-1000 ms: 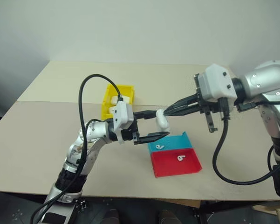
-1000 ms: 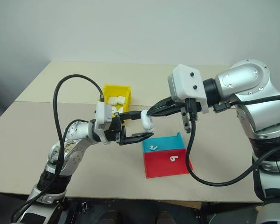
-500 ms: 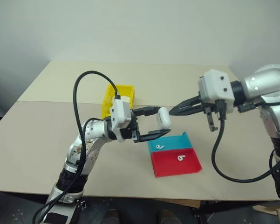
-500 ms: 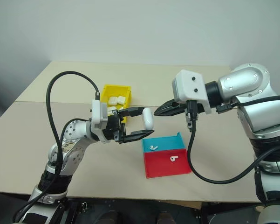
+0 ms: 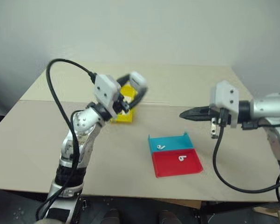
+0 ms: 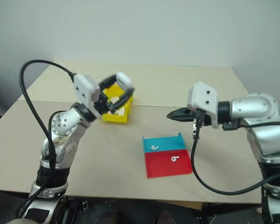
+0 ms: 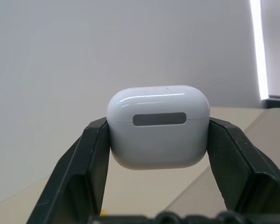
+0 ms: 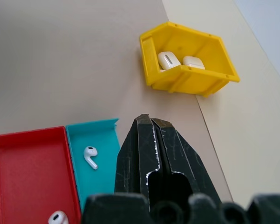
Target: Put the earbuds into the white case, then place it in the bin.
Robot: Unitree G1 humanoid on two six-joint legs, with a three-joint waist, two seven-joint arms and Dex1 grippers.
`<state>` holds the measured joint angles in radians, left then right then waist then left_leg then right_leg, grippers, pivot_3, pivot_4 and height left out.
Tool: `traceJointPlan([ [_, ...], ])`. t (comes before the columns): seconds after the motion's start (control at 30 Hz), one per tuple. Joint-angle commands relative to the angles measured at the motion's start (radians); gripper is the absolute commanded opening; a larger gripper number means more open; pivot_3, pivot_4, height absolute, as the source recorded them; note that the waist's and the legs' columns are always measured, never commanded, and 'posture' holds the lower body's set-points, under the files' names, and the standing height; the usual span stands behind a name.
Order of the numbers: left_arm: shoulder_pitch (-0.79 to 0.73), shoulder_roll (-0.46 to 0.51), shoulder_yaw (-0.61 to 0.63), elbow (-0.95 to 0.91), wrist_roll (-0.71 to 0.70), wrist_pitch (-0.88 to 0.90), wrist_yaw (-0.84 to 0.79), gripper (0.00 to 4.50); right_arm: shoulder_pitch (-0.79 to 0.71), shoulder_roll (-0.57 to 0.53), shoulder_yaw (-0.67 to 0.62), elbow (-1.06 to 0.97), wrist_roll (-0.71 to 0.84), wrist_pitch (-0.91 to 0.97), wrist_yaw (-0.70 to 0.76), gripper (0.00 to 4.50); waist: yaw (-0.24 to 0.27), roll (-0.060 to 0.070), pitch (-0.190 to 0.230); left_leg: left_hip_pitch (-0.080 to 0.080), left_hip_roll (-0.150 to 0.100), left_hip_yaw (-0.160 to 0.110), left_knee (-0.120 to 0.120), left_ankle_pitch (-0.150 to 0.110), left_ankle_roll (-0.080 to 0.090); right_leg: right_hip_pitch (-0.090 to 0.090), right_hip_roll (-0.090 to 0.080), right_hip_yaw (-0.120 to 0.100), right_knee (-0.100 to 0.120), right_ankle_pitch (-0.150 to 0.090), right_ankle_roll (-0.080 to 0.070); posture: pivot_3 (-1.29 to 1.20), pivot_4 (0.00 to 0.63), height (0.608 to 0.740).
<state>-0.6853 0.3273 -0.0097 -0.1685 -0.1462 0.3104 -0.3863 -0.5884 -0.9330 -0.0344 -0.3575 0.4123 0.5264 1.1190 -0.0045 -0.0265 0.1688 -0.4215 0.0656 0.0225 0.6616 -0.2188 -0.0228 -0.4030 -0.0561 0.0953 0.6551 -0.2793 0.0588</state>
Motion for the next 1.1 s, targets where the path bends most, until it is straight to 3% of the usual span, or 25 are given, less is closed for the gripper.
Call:
traceJointPlan([
  [0.03, -0.021, 0.004, 0.003, 0.078, 0.109, 0.016, 0.116, 2.82, 0.038, 0.005, -0.041, -0.072, 0.011, 0.034, -0.068, 0.05, -0.004, 0.0, 0.0, 0.0, 0.0, 0.0, 0.0, 0.0, 0.0, 0.0, 0.0, 0.0, 0.0, 0.0, 0.0, 0.0, 0.15, 0.74],
  [0.27, -0.084, -0.012, -0.03, 0.332, 0.23, 0.027, 0.228, 2.82, 0.074, 0.019, -0.012, -0.099, 0.004, 0.076, -0.136, 0.05, -0.003, 0.0, 0.0, -0.001, 0.0, 0.0, 0.0, 0.0, 0.0, -0.001, 0.0, 0.0, 0.0, 0.0, 0.0, 0.0, 0.15, 0.74],
  [0.5, -0.121, -0.042, -0.024, 0.466, 0.204, -0.062, 0.194, 2.82, 0.091, 0.011, -0.016, -0.105, 0.01, 0.087, -0.152, 0.05, 0.008, 0.0, 0.0, -0.001, 0.0, 0.0, 0.0, 0.0, 0.0, -0.001, 0.0, -0.001, -0.001, 0.0, 0.0, 0.0, 0.15, 0.74],
  [0.67, -0.146, -0.055, -0.025, 0.542, 0.198, -0.077, 0.168, 4.46, 0.095, 0.013, -0.019, -0.106, 0.008, 0.091, -0.161, 0.0, 0.01, 0.0, 0.0, -0.001, 0.0, 0.0, 0.0, 0.0, 0.0, -0.001, 0.0, -0.001, 0.0, 0.0, 0.0, 0.0, 0.15, 0.74],
  [0.87, -0.166, -0.064, -0.047, 0.582, 0.236, -0.169, 0.18, 4.49, 0.098, 0.007, -0.016, -0.109, 0.007, 0.093, -0.17, 0.0, 0.014, 0.0, 0.0, -0.001, -0.001, 0.0, 0.0, 0.0, -0.001, -0.001, 0.0, -0.001, -0.001, 0.0, 0.0, 0.0, 0.15, 0.74],
  [0.97, -0.124, -0.067, 0.006, 0.48, 0.105, -0.161, 0.056, 4.49, 0.109, -0.002, -0.025, -0.113, 0.005, 0.086, -0.168, 0.0, 0.014, 0.0, 0.0, -0.002, 0.0, 0.0, 0.0, 0.0, -0.001, -0.001, 0.0, -0.001, -0.001, 0.0, 0.0, 0.0, 0.15, 0.74],
  [1.1, 0.017, 0.011, 0.073, 0.251, -0.133, -0.056, -0.21, 4.49, 0.171, -0.04, -0.07, -0.123, 0.01, 0.067, -0.142, 0.0, 0.006, 0.0, 0.0, -0.001, 0.0, 0.0, 0.0, 0.001, -0.001, -0.001, 0.0, 0.0, 0.0, 0.0, 0.0, 0.0, 0.15, 0.74],
])
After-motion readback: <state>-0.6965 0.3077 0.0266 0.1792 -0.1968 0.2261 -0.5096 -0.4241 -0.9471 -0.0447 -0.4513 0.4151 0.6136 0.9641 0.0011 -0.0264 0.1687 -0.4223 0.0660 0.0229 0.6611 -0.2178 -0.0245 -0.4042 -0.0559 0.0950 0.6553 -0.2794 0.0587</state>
